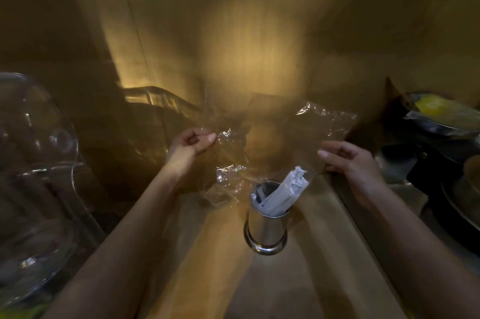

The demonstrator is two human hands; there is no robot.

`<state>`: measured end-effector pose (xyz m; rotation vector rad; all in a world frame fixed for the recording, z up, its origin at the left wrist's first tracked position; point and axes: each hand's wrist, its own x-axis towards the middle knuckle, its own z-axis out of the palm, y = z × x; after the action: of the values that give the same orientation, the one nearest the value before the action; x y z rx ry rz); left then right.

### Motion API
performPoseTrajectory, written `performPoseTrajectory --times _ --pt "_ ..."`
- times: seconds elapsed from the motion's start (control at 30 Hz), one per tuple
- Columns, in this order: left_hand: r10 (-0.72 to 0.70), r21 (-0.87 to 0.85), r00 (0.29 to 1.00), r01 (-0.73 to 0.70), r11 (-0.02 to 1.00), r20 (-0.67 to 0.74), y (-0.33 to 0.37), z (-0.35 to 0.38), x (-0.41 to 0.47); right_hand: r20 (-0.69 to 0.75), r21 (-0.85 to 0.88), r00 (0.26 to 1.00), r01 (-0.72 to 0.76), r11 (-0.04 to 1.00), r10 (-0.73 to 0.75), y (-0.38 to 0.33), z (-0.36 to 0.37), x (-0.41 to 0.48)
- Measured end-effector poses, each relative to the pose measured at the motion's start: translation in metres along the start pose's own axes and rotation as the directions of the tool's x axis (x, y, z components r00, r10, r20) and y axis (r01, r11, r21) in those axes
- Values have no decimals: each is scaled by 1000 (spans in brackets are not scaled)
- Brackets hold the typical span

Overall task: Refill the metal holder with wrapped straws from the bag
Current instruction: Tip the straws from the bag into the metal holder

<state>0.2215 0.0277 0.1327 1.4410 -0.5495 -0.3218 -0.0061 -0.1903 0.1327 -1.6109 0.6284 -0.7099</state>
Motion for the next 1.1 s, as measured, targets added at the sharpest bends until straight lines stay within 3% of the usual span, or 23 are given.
performPoseTrajectory --times 0.17,0.33,0.47,0.63,0.9,1.1 --pt "-65 29 992 63 998 110 -24 -5 -8 10 33 996 -90 995 89 29 -3 -17" --pt "-116 40 978 110 993 176 -47 -8 -18 -48 -9 995 -83 997 83 50 -4 -29" --pt "-95 -2 990 95 995 105 -60 -5 -23 -127 8 989 -72 997 73 43 4 -20" --pt "-104 -75 995 102 992 -13 -70 -15 -27 -126 1 992 21 1000 -20 14 25 -5" --pt "-282 -302 949 231 925 -139 -91 -41 -38 100 -28 970 227 974 -223 -27 59 13" --pt "-300 -305 945 249 919 -132 -88 -43 -48 77 -45 975 211 977 -207 -15 51 16"
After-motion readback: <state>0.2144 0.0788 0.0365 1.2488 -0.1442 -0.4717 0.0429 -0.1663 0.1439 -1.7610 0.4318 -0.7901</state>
